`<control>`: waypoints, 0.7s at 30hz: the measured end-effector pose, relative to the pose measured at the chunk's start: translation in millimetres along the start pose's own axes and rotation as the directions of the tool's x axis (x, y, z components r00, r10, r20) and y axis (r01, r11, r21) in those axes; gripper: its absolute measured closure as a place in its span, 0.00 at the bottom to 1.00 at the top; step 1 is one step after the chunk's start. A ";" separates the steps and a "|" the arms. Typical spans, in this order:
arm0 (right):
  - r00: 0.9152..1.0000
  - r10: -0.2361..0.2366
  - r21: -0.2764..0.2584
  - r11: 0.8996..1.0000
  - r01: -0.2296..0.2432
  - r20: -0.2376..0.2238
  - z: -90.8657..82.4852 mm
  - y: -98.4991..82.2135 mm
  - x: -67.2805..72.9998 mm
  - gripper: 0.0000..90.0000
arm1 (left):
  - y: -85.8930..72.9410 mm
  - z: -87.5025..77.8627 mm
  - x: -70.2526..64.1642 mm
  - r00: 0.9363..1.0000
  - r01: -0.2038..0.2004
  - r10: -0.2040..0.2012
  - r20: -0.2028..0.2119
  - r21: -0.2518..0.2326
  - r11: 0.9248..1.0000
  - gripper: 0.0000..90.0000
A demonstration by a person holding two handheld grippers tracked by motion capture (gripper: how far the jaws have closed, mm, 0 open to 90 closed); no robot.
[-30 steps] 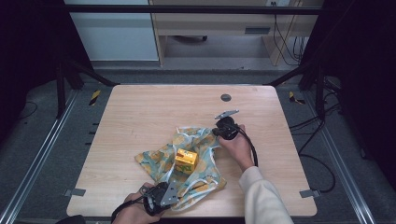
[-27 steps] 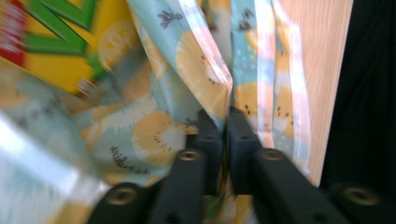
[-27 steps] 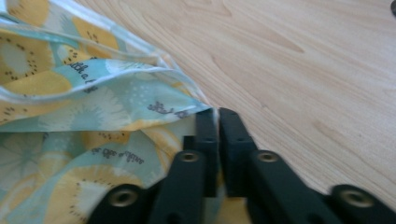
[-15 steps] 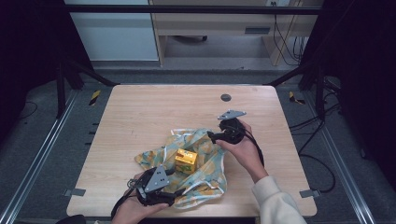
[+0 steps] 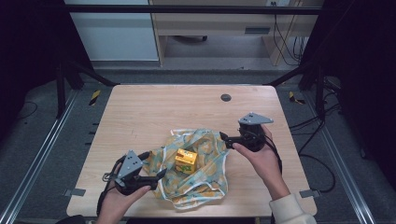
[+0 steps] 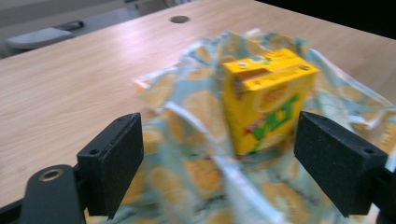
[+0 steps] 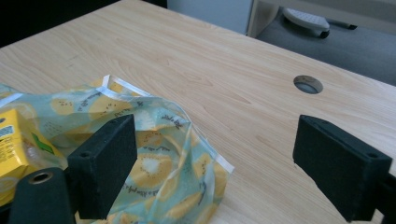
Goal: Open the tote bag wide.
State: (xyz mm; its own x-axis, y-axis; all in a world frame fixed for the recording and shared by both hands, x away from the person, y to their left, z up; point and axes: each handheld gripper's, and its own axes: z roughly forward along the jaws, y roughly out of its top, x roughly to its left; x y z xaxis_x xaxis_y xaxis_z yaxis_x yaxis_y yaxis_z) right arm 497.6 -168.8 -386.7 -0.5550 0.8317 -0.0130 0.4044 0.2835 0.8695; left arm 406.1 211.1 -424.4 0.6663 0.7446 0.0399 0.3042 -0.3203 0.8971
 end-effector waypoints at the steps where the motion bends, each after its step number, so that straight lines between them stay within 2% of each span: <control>1: 1.000 -0.002 -0.004 1.000 0.002 0.008 -4.1 -2.1 -0.1 0.15 | -0.6 -2.9 4.7 1.000 -0.002 0.002 -0.018 0.000 1.000 0.17; 4: 0.999 0.008 -0.024 1.000 -0.008 0.034 -17.5 -10.2 0.4 0.15 | -3.7 -10.5 20.0 0.996 0.004 -0.004 -0.088 0.004 1.000 0.16; 9: 0.996 0.043 -0.052 0.998 -0.039 0.076 -38.9 -28.2 -0.4 0.14 | -10.3 -18.8 45.5 0.981 0.039 -0.038 -0.191 0.001 0.999 0.16; 12: 0.992 0.069 -0.073 0.995 -0.061 0.104 -50.9 -36.9 -3.8 0.13 | -12.7 -23.5 57.3 0.973 0.064 -0.064 -0.223 -0.005 0.998 0.16; 15: 0.987 0.097 -0.087 0.992 -0.087 0.124 -59.0 -45.2 -10.8 0.12 | -16.1 -24.3 68.3 0.963 0.072 -0.068 -0.260 0.007 0.997 0.15; 18: 0.981 0.116 -0.095 0.990 -0.103 0.155 -60.2 -53.5 -19.5 0.12 | -19.9 -21.6 77.6 0.957 0.085 -0.075 -0.281 0.025 0.996 0.15; 21: 0.970 0.135 -0.078 0.990 -0.122 0.201 -57.7 -65.2 -30.0 0.10 | -22.7 -19.1 85.8 0.952 0.098 -0.085 -0.296 0.031 0.995 0.14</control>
State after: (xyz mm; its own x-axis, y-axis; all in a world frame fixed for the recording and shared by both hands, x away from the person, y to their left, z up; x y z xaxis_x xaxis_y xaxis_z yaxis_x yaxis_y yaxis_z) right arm 446.0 -239.8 -414.5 -0.3379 0.9412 0.0057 0.4111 0.1421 0.9004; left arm 443.3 293.4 -432.9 0.4070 0.9088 0.0920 0.3893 -0.2637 0.8826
